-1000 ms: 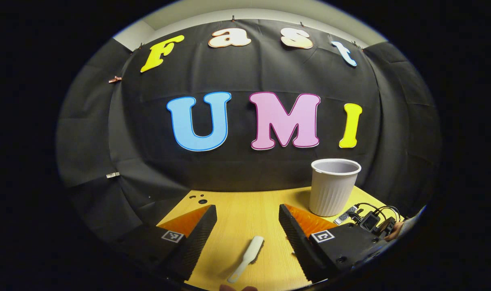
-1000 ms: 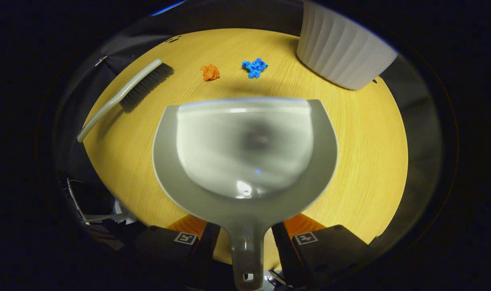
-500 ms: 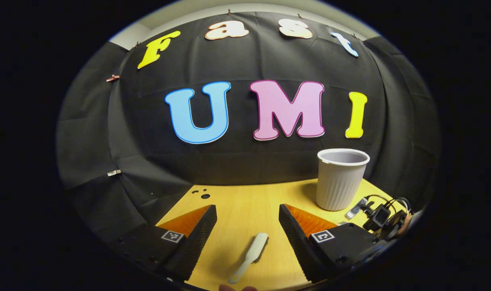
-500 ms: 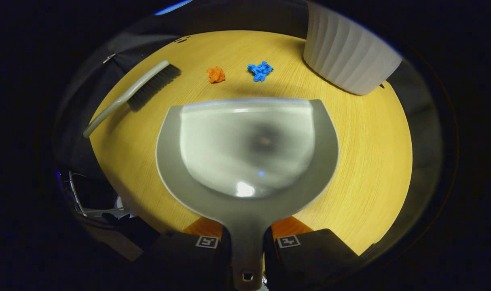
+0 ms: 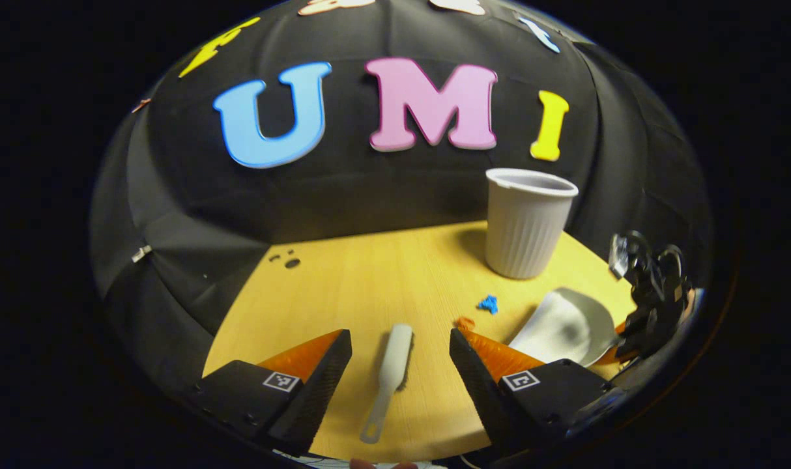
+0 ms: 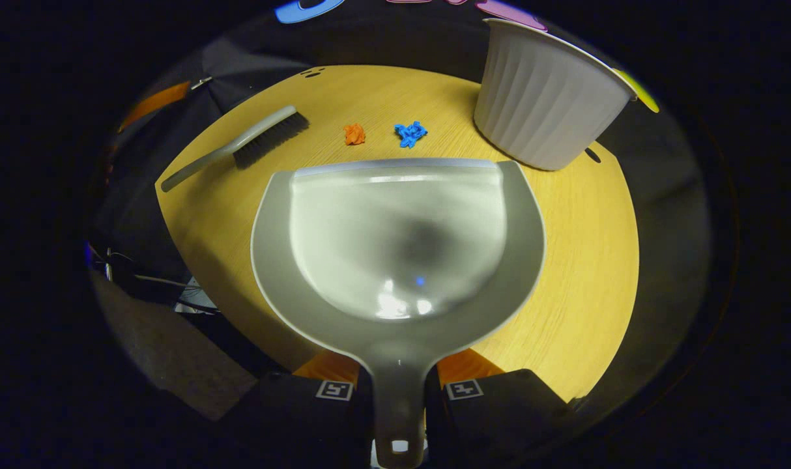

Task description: Pick up the small broom and dustpan from the desktop, sweep the trash into the dustpan with the broom, and then empty the trash into the garbage bin.

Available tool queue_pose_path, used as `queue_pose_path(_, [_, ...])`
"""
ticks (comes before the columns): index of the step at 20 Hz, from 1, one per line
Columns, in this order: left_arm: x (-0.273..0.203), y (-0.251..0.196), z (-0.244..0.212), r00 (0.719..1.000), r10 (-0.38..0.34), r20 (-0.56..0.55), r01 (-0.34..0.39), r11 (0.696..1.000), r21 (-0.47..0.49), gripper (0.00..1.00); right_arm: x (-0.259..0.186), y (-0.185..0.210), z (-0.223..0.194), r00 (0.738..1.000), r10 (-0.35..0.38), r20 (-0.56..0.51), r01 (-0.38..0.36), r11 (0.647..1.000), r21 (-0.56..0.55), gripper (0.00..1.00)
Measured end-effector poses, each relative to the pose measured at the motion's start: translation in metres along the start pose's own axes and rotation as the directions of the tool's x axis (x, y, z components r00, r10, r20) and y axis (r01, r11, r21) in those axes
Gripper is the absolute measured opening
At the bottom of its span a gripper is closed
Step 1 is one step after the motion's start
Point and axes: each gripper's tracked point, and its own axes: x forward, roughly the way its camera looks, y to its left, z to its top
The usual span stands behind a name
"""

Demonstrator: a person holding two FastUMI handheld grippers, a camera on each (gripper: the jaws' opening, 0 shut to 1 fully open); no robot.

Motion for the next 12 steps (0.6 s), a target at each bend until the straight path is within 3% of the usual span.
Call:
queue_pose_path(5, [0.032, -0.004, -0.056, 0.966, -0.053, -0.252, 0.063, 0.997, 0.033, 0.97, -0.021, -0.012, -0.005, 0.999, -0.037, 0.024, 0.036, 0.999, 0.034, 0.36])
queue_pose_path(6, [0.037, -0.001, -0.066, 0.954, -0.052, -0.295, 0.069, 0.996, 0.049, 0.97, -0.022, -0.014, -0.006, 0.999, -0.04, 0.024, 0.039, 0.998, 0.04, 0.33])
queue_pose_path(7, [0.045, 0.001, -0.077, 0.94, -0.045, -0.337, 0.071, 0.995, 0.064, 0.96, -0.024, -0.014, -0.008, 0.999, -0.041, 0.022, 0.04, 0.998, 0.047, 0.41])
queue_pose_path(10, [0.064, 0.008, -0.1, 0.907, -0.031, -0.42, 0.071, 0.994, 0.079, 0.93, -0.025, -0.016, -0.012, 0.999, -0.049, 0.019, 0.048, 0.997, 0.055, 0.36])
queue_pose_path(12, [0.086, 0.018, -0.127, 0.86, -0.038, -0.508, 0.072, 0.996, 0.048, 0.9, -0.028, -0.013, -0.018, 0.999, -0.053, 0.01, 0.052, 0.996, 0.07, 0.36])
